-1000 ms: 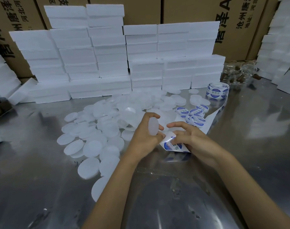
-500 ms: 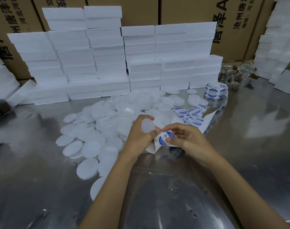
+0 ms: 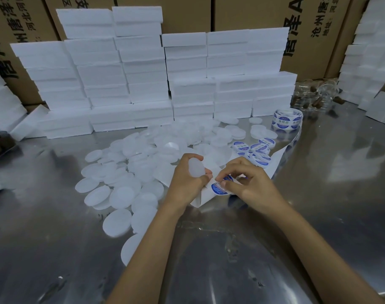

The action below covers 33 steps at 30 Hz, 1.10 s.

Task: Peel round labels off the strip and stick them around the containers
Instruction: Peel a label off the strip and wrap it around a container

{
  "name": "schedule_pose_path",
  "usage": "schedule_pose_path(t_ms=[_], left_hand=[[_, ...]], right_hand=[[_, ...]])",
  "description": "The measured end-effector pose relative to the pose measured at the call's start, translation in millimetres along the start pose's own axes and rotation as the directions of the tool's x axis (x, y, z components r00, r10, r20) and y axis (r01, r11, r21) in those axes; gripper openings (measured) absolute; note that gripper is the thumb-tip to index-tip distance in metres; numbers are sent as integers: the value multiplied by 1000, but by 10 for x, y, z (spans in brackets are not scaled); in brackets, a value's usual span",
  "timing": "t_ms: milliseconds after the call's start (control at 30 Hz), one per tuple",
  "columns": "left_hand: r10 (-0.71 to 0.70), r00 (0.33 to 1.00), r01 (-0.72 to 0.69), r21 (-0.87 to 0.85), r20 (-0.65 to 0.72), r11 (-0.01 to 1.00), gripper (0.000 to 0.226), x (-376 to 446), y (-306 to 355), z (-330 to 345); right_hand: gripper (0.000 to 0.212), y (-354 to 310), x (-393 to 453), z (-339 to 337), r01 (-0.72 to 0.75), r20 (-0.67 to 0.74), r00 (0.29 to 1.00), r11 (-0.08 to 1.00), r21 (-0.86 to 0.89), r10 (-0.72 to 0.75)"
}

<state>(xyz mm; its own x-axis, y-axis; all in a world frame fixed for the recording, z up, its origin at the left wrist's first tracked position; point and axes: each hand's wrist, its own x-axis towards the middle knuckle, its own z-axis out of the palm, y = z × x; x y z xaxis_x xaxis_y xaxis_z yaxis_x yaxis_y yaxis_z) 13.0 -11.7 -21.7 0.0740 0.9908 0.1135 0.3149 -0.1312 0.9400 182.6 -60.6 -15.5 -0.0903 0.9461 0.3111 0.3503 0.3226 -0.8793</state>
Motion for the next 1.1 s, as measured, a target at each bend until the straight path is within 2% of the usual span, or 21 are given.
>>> schedule_pose_path(t_ms=[100,200,367,533,600,667,733,800,933,1100], left_hand=[[12,1000,-12,9,7,1000,44,14,-25,27],[17,1000,-17,6,17,1000,44,12,-48,44],[46,998,-47,15,48,999,42,-26,-61,42],[40,995,-45,54,89,998,40,-52,-32,29],[55,997,-55,-8,51,998,29,-50,29,27],[-2,1000,1,-207,-6,978,18,-38,147,-5],[-139,989,145,-510,49,848,37,-18,247,-61],[-158,980,195,-708,118,679,50,-34,271,-115],[-113,983,181,-791,142,585,40,-74,228,-133],[-83,978,207,-876,190,436,43,-86,228,-151]], right_hand=[[22,-18,1,-21,-11,-16,1000,998,57,12],[21,-31,-10,-69,-24,-19,999,975,222,29],[18,11,-10,-136,-93,-32,992,861,501,126],[22,7,48,-227,-40,-143,978,808,587,152],[25,-20,92,-242,-28,-176,971,804,595,164],[27,-77,149,-242,-25,-193,967,814,581,167],[27,-176,227,-210,-16,-188,971,822,569,149],[27,-287,317,-129,-2,-169,979,828,561,116],[26,-421,420,197,26,-152,987,871,491,56],[26,-387,367,507,74,-219,976,905,418,22]])
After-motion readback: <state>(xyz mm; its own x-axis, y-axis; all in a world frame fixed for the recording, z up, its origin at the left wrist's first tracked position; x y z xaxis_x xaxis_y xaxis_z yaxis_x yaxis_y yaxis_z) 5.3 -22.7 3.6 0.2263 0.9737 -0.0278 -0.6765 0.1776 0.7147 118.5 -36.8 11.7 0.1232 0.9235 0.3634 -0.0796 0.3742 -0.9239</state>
